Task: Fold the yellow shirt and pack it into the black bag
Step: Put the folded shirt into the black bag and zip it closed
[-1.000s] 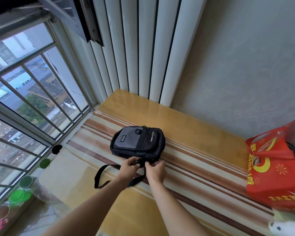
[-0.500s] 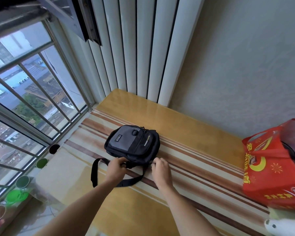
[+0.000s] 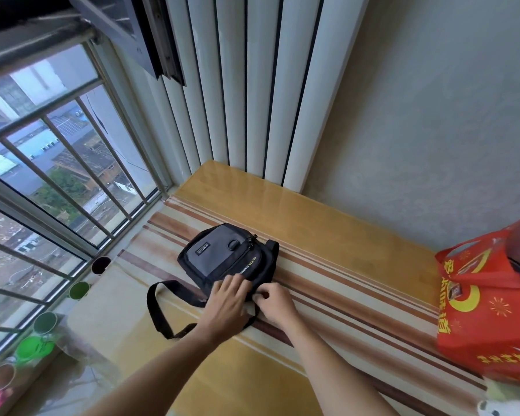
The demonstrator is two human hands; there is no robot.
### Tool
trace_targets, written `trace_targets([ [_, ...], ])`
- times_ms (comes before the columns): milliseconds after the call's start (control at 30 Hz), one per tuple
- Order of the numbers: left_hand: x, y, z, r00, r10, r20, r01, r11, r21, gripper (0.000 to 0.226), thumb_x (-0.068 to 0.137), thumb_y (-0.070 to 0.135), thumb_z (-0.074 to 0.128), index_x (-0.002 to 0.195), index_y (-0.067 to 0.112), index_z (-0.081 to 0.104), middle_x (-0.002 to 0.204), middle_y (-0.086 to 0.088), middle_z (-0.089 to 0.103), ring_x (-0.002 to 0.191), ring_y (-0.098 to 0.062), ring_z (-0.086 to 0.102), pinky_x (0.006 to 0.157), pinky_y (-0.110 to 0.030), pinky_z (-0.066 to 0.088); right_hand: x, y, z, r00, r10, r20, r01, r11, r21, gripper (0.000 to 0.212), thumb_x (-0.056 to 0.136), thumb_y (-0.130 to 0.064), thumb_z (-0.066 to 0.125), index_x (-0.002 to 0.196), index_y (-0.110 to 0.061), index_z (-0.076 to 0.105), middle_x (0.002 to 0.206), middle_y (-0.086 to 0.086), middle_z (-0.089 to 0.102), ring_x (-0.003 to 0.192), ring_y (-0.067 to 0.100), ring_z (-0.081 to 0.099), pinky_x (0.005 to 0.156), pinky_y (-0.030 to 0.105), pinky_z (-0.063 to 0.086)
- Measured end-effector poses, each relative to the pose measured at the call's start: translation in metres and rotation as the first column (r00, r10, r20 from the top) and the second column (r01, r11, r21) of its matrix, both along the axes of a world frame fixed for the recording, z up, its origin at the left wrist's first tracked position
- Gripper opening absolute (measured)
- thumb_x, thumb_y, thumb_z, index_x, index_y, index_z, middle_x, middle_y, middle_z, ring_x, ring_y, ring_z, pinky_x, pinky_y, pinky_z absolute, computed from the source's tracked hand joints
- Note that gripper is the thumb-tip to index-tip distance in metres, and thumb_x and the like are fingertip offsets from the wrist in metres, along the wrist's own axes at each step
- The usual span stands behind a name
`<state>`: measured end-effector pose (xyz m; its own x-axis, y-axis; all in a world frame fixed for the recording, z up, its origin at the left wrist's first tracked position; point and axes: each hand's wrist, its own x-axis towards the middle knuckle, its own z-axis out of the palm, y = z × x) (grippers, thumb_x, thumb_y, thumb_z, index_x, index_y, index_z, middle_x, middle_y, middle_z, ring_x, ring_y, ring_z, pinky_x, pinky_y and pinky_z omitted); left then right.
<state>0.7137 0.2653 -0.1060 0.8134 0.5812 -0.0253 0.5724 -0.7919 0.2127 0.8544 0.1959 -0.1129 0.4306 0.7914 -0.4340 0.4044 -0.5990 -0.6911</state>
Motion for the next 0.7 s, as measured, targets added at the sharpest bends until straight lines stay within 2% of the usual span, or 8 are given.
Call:
trace_targets([
  [67, 0.006, 0.003, -0.004, 0.997, -0.013, -0.077, 0.011, 1.0, -0.026, 0.041, 0.068, 0.043, 0.066, 0.101, 0.022, 0.052, 0.099, 0.005, 0.051, 0.091, -0.02, 0.048, 0.075, -0.033, 0.044, 0.005, -0.002, 0.003, 0.999, 0.024, -0.048, -0.024, 1.0, 0.007, 0.014, 0.081, -0.024, 0.07, 0.069, -0.021, 0.065, 0.064, -0.007, 0.062, 0.059, 0.006, 0.05, 0.059, 0.023, 0.041],
  [133, 0.007, 0.007, -0.007, 0.986, -0.02, -0.164, 0.014, 0.999, -0.035, 0.049, 0.058, 0.044, 0.079, 0.093, 0.022, 0.052, 0.09, 0.007, 0.054, 0.084, -0.019, 0.05, 0.069, -0.031, 0.045, 0.009, -0.004, 0.004, 0.998, 0.058, -0.027, -0.058, 0.998, 0.008, 0.008, 0.08, -0.02, 0.071, 0.073, -0.016, 0.07, 0.066, -0.004, 0.065, 0.059, 0.009, 0.051, 0.06, 0.024, 0.042],
  [200, 0.006, 0.011, -0.01, 0.985, -0.04, -0.167, 0.038, 0.999, -0.011, 0.042, 0.057, 0.031, 0.082, 0.086, 0.021, 0.053, 0.082, 0.006, 0.056, 0.076, -0.019, 0.05, 0.065, -0.03, 0.045, 0.011, -0.005, 0.004, 0.997, 0.078, 0.029, -0.078, 0.997, 0.006, 0.006, 0.082, -0.021, 0.07, 0.079, -0.016, 0.074, 0.075, -0.001, 0.071, 0.066, 0.012, 0.057, 0.062, 0.022, 0.044],
  [300, 0.008, 0.014, -0.011, 0.992, -0.061, -0.111, 0.063, 0.998, 0.015, 0.029, 0.061, 0.011, 0.075, 0.075, 0.019, 0.052, 0.07, 0.005, 0.054, 0.066, -0.018, 0.048, 0.06, -0.029, 0.045, 0.015, -0.005, 0.002, 0.995, -0.018, 0.101, 0.017, 1.0, 0.017, 0.011, 0.085, -0.029, 0.071, 0.077, -0.021, 0.071, 0.075, -0.007, 0.07, 0.067, 0.008, 0.059, 0.055, 0.01, 0.038],
  [433, 0.005, 0.021, -0.013, 0.994, -0.064, -0.093, 0.061, 0.997, -0.038, 0.032, 0.052, 0.005, 0.075, 0.065, 0.019, 0.05, 0.062, 0.006, 0.051, 0.059, -0.017, 0.048, 0.053, -0.026, 0.043, 0.031, 0.002, 0.002, 0.97, -0.223, 0.096, 0.226, 0.974, -0.018, 0.017, 0.09, -0.027, 0.065, 0.074, -0.019, 0.066, 0.063, -0.004, 0.069, 0.056, 0.007, 0.067, 0.059, 0.024, 0.054],
  [500, -0.002, 0.024, -0.016, 0.992, -0.087, -0.094, 0.08, 0.994, -0.073, 0.032, 0.047, 0.007, 0.074, 0.065, 0.02, 0.051, 0.063, 0.007, 0.053, 0.06, -0.016, 0.05, 0.052, -0.024, 0.043, 0.043, 0.007, 0.005, 0.959, -0.276, 0.07, 0.278, 0.96, -0.025, 0.017, 0.092, -0.022, 0.064, 0.076, -0.015, 0.067, 0.065, -0.003, 0.071, 0.052, 0.003, 0.068, 0.059, 0.023, 0.055],
  [600, -0.007, 0.026, -0.019, 0.984, -0.127, -0.124, 0.114, 0.988, -0.103, 0.026, 0.053, 0.025, 0.074, 0.066, 0.023, 0.051, 0.064, 0.011, 0.054, 0.062, -0.013, 0.052, 0.053, -0.022, 0.043, 0.046, 0.016, 0.007, 0.966, -0.26, 0.004, 0.26, 0.965, -0.011, 0.017, 0.093, -0.016, 0.063, 0.078, -0.01, 0.067, 0.071, 0.002, 0.072, 0.053, 0.005, 0.07, 0.055, 0.021, 0.054],
  [700, 0.0, 0.026, -0.016, 0.978, -0.128, -0.167, 0.117, 0.99, -0.074, 0.022, 0.059, 0.037, 0.065, 0.068, 0.024, 0.051, 0.064, 0.009, 0.055, 0.062, -0.016, 0.057, 0.056, -0.027, 0.045, 0.04, 0.022, 0.006, 0.952, -0.302, -0.059, 0.303, 0.953, 0.012, 0.018, 0.094, -0.016, 0.061, 0.077, -0.013, 0.065, 0.071, 0.005, 0.073, 0.052, 0.006, 0.069, 0.064, 0.028, 0.059],
])
